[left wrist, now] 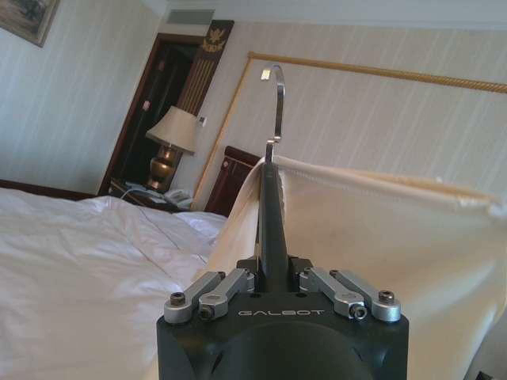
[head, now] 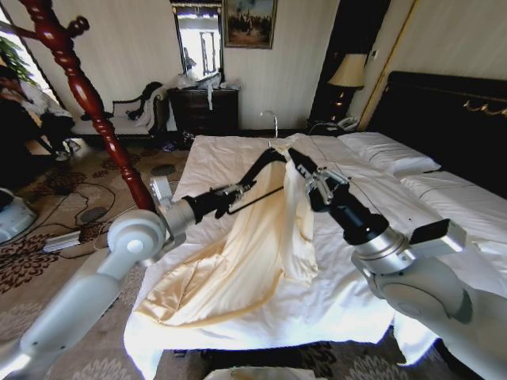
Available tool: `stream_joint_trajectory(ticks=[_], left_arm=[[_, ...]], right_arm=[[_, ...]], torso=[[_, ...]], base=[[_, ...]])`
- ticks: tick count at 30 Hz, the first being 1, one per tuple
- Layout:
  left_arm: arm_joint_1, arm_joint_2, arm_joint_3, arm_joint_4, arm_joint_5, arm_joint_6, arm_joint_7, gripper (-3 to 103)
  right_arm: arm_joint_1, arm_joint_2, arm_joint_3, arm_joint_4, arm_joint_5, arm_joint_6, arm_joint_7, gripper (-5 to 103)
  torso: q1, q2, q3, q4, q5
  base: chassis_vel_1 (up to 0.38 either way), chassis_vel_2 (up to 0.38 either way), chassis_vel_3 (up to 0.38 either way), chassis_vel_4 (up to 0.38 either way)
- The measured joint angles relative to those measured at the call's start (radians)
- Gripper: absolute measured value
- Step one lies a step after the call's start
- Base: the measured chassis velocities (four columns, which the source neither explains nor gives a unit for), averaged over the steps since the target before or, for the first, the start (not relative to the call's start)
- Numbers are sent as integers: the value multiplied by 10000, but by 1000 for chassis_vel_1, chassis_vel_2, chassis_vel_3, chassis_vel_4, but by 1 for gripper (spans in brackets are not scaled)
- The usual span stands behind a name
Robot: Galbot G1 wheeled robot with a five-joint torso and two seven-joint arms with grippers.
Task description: Pick up the clothes from the bed and hang them on the clothes hanger.
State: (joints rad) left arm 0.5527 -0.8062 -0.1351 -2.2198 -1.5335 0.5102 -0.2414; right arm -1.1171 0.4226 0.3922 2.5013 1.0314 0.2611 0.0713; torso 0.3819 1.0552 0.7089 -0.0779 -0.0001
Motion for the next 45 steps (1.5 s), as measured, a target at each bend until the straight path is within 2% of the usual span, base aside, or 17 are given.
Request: stream_joint_trajectory(ticks=[5, 7, 8, 13, 15, 19, 21, 24, 25, 27, 28, 30, 32, 33, 35, 37, 45], left_arm=[[-117, 158, -25, -8, -95, -8, -11, 18], [-125, 240, -46, -32, -103, -21, -12, 18], [-127, 300, -50, -37, -106, -28, -12, 18], [-180, 352, -51, -11, -101, -45, -9, 18], [-221, 403, -50, 0, -101, -50, -2, 18], [-202, 634, -114, -34, -101, -56, 53, 18], [-119, 854, -214, -188, -136, -59, 76, 18], [-82, 978, -264, -322, -184, -60, 86, 18], [-63, 1076, -300, -452, -250, -59, 94, 18], [-55, 1215, -342, -628, -349, -59, 147, 18], [-55, 1215, -342, -628, -349, -59, 147, 18], [-66, 1364, -371, -738, -412, -59, 254, 18], [-155, 1609, -363, -849, -477, -155, 587, 18], [-155, 1609, -363, -849, -477, -155, 587, 18], [-228, 1869, -320, -1015, -523, -205, 996, 18], [-232, 2008, -297, -1165, -556, -206, 1266, 18], [197, 2225, -209, -1641, -533, -203, 1867, 18]], right_arm=[[-427, 80, -7, -2, -406, 0, -143, 0], [-619, 147, -21, -3, -601, 1, -286, 5], [-774, 215, -63, -5, -798, 11, -486, 16], [-1094, 266, -116, -7, -939, 119, -1073, 27], [-1204, 291, -52, -8, -822, 101, -1071, 37], [-833, 383, 265, -9, -17, -278, 170, 48], [-243, 376, 800, -265, 755, -791, 1526, 60], [-103, 211, 1440, -855, 1486, -1102, 1683, 70], [-25, -16, 1989, -1407, 2224, -1229, 1252, 76], [171, -353, 2396, -2260, 2697, -1229, 130, 86], [171, -353, 2396, -2260, 2697, -1229, 130, 86], [307, -630, 2486, -3118, 2778, -1145, -1275, 91], [394, -913, 2470, -4369, 2786, -1010, -3382, 99], [394, -913, 2470, -4369, 2786, -1010, -3382, 99], [432, -998, 2324, -5574, 2691, -960, -5504, 100], [484, -922, 2139, -6236, 2591, -926, -6558, 100], [555, -754, 1919, -7122, 2446, -865, -7440, 100]], torso=[[0, 0, -1, -1, 1], [-1, 0, 0, 1, 1], [-1, 0, 0, 2, 0], [-1, 0, 0, 0, 1], [-1, 0, 0, -1, 0], [-1, 0, -1, -3, 3], [-1, 0, -1, 3, 0], [0, 0, 0, 5, 2], [0, -1, 0, -1, 1], [0, 0, -1, -5, 3], [0, 0, -1, -5, 3], [-1, 0, 0, 0, 1], [0, 0, 0, 5, -2], [0, 0, 0, 5, -2], [0, 0, 0, -3, 6], [-1, 0, 0, -4, 7], [-1, 0, 0, -1, 3]], base=[[0, 0, 0, 0], [0, 0, 0, 0], [0, 0, 0, 0], [0, 0, 0, 0], [0, 0, 0, 0], [0, 0, 0, 0], [0, 0, 0, 0], [0, 0, 0, 0], [0, 0, 0, 0], [0, 0, 0, 0], [0, 0, 0, 0], [0, 0, 0, 0], [0, 0, 0, 0], [0, 0, 0, 0], [0, 0, 0, 0], [0, 0, 0, 0], [0, 0, 0, 0]])
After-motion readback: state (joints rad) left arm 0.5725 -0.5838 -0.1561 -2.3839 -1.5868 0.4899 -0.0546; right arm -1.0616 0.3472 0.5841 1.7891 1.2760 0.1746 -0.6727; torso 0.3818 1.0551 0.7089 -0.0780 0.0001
